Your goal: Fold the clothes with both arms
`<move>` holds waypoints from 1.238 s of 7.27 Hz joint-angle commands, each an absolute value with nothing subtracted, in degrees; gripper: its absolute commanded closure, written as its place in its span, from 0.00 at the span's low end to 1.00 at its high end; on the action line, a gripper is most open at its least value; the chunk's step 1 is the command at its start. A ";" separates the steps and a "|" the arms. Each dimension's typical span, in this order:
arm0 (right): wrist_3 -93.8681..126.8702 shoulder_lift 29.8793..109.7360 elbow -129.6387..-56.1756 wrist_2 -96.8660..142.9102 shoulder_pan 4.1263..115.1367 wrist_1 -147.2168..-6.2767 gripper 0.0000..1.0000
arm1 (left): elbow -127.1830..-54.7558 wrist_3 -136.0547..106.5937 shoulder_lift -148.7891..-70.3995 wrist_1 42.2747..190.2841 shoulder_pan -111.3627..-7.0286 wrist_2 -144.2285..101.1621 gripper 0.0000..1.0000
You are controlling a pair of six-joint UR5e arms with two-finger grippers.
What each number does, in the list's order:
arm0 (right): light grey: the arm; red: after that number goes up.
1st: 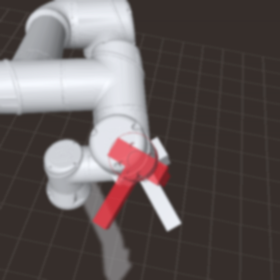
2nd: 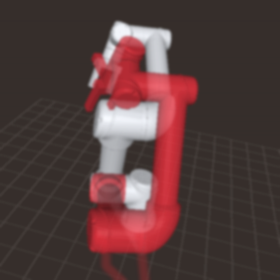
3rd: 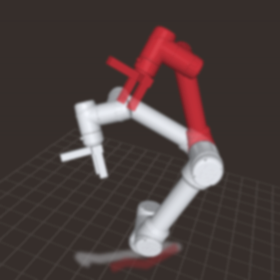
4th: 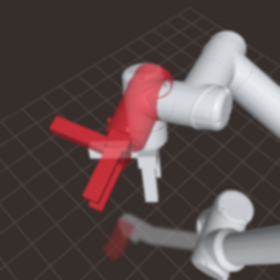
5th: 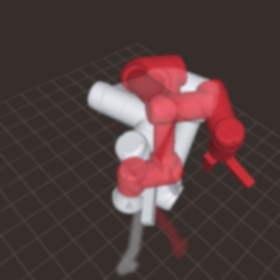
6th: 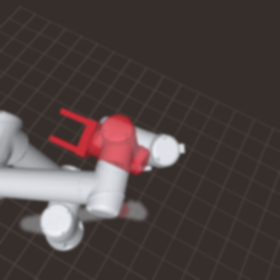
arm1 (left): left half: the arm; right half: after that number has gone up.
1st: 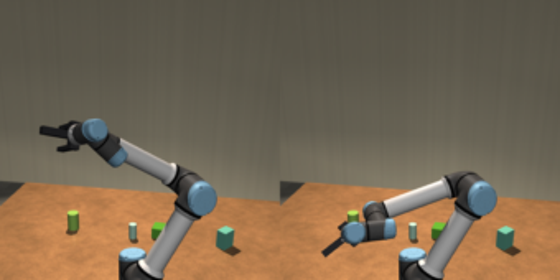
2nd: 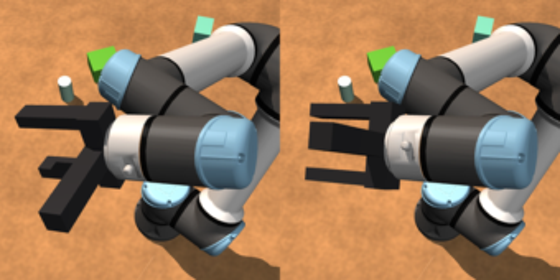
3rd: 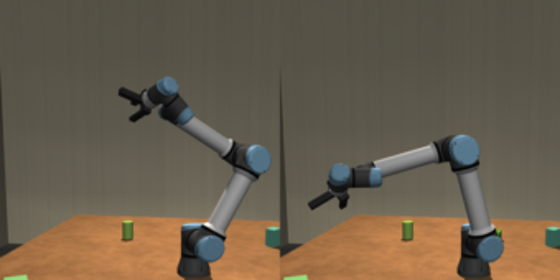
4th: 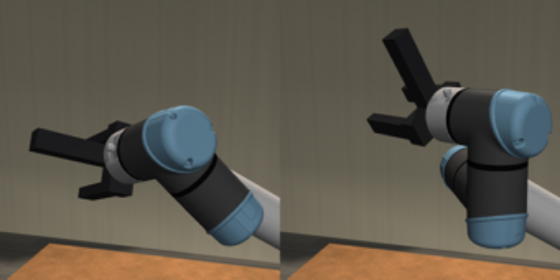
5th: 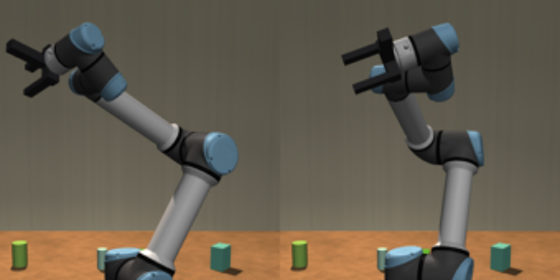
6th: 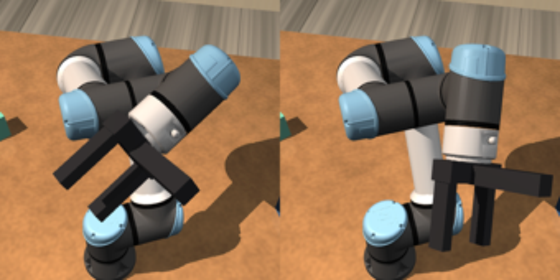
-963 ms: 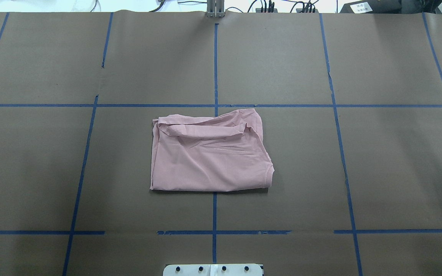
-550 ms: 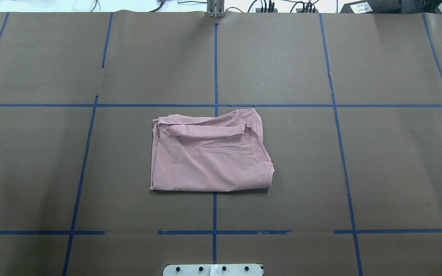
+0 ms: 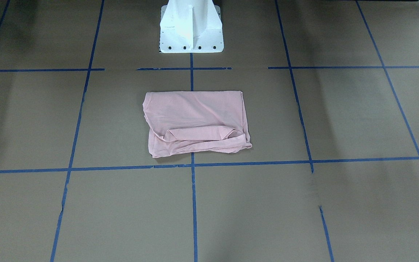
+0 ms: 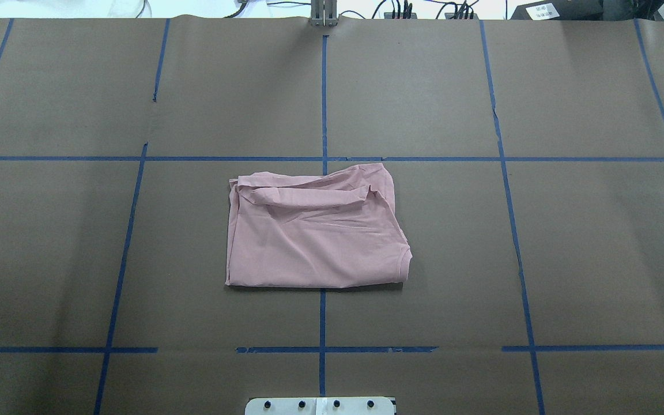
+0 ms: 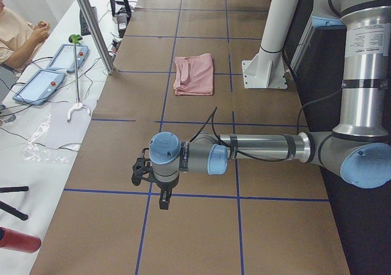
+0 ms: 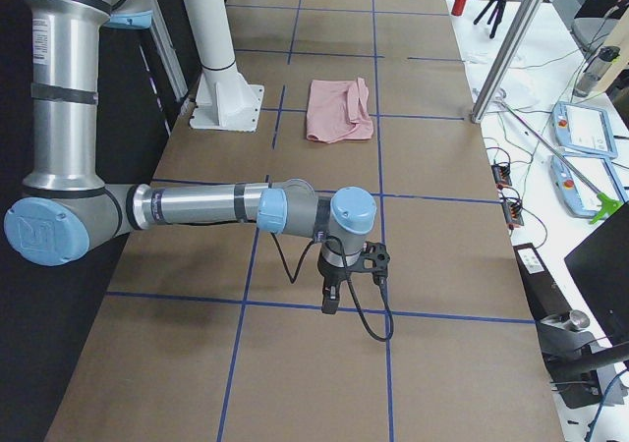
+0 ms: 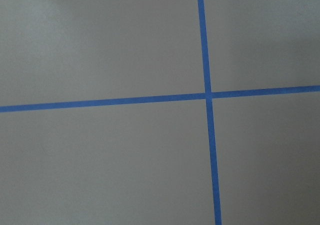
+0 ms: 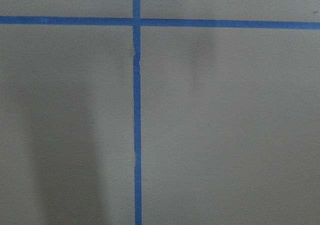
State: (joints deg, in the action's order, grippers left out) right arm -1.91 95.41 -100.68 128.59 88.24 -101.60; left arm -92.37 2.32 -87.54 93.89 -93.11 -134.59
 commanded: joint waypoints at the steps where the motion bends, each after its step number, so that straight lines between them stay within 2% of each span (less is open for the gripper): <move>1: -1.93 95.45 -100.72 128.58 88.24 -101.51 0.00 | -93.25 2.64 -87.36 93.16 -92.73 -134.04 0.00; 9: -1.85 95.62 -100.81 128.41 88.24 -101.51 0.00 | -94.66 2.81 -86.57 93.96 -92.46 -134.30 0.00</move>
